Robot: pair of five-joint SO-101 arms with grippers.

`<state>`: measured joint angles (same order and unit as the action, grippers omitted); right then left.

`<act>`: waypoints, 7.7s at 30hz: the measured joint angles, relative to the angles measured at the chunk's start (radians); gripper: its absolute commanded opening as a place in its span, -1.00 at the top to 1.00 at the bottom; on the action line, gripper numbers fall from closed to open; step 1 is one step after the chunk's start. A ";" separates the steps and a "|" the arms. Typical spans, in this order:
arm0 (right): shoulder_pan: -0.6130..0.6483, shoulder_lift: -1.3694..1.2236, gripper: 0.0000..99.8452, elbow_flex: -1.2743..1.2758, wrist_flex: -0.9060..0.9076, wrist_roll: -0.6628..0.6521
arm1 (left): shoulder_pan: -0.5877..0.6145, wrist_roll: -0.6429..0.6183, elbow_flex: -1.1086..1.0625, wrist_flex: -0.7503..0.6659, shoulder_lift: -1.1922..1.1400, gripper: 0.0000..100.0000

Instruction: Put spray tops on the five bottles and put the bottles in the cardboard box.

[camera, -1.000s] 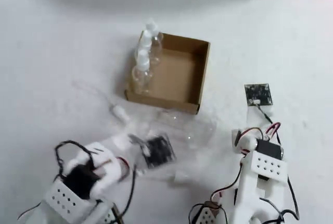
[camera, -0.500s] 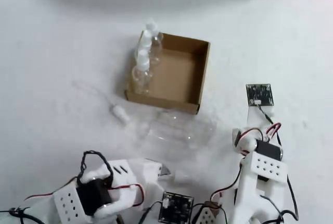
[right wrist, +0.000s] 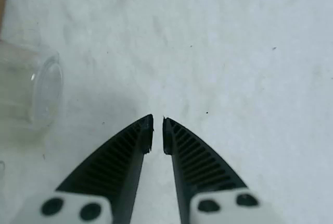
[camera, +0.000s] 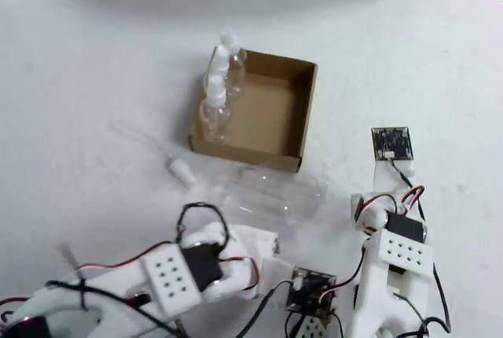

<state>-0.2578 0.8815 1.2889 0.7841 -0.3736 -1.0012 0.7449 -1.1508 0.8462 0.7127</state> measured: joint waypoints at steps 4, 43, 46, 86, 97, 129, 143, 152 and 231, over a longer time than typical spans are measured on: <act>0.000 0.000 0.97 0.000 0.000 0.000 | -0.003 0.000 0.038 -0.049 -0.140 0.65; 0.003 0.000 0.97 0.014 0.000 0.000 | 0.029 -0.002 0.367 0.038 -0.624 0.66; 0.003 0.000 0.97 0.014 0.000 0.000 | 0.029 -0.002 0.344 0.028 -0.603 0.66; 0.002 0.000 0.97 0.014 0.000 0.000 | 0.089 -0.210 0.275 0.054 -0.531 0.96; 0.002 0.000 0.97 0.014 0.000 0.000 | 0.132 -0.485 0.255 -0.041 -0.281 0.96; 0.002 0.000 0.97 0.014 0.000 0.000 | 1.051 -0.497 -0.025 0.075 0.345 0.96; 0.002 0.009 0.97 -0.037 0.026 0.000 | 1.476 -0.506 -0.236 -0.086 0.397 0.96; 0.256 0.009 0.97 -0.255 0.203 0.002 | 1.490 -0.506 -0.236 -0.095 0.397 0.96; 1.066 -0.298 0.54 -0.342 0.242 -0.431 | 1.490 -0.506 -0.265 -0.141 0.397 0.96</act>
<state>0.8086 0.5838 0.9467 1.0265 -0.8048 0.4887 0.2386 -1.4162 0.7050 1.1101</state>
